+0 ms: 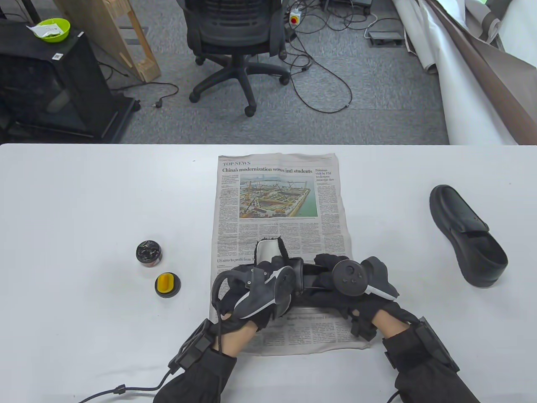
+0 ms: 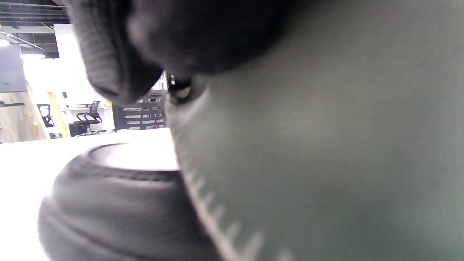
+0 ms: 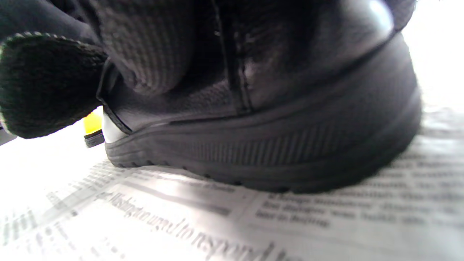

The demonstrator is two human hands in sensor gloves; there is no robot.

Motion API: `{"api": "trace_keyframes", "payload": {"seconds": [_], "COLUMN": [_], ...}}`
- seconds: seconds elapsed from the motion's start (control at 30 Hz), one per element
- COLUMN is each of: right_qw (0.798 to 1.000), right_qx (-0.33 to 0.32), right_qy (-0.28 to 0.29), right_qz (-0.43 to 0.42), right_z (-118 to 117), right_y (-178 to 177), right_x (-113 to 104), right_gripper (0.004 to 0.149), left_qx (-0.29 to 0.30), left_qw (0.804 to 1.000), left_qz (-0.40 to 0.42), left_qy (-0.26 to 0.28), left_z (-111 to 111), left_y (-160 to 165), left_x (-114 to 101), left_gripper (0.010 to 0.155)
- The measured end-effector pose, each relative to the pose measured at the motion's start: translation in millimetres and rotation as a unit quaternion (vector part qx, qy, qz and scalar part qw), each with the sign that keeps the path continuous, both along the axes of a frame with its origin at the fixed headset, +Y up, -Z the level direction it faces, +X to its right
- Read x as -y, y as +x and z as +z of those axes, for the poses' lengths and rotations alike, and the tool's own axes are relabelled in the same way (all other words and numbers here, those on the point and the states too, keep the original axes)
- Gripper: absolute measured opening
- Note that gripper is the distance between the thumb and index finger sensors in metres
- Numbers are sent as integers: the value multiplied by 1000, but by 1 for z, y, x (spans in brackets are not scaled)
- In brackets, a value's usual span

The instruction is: Dip and apply built-in sponge shoe polish on shoes

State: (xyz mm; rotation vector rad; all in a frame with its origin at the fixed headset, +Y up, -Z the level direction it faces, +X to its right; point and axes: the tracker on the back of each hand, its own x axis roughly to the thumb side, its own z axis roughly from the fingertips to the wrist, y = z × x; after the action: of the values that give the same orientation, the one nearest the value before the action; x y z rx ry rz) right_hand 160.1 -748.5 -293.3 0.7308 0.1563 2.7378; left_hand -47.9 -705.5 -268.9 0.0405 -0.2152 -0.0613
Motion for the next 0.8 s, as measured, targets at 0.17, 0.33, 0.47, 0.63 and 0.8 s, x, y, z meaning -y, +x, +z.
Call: {"api": "trace_keyframes", "payload": {"seconds": [0.17,0.33,0.47,0.63,0.8], "right_qw": [1000,1000,1000,1000,1000], "right_qx": [-1,-1,-1,-2,-1], "right_qy": [-1,0,1,4,4], "right_qz": [-1,0,1,5,6], "right_z": [0,0,0,0,0], "right_y": [0,0,0,0,0], "right_x": [0,0,0,0,0], "right_gripper": [41,41,41,41,41], "left_qx": [-22,-52,-33,36,54], "left_qw": [996,993,993,984,993], "left_qz": [-44,-47,-17,136,101], "left_qy": [-71,-92,-109,-108,-39], "left_z": [-13,-22,-22,-9,6], "left_y": [-20,-44,-49,-20,11], "left_x": [3,3,-1,-7,3], "left_gripper": [63,64,62,61,55]}}
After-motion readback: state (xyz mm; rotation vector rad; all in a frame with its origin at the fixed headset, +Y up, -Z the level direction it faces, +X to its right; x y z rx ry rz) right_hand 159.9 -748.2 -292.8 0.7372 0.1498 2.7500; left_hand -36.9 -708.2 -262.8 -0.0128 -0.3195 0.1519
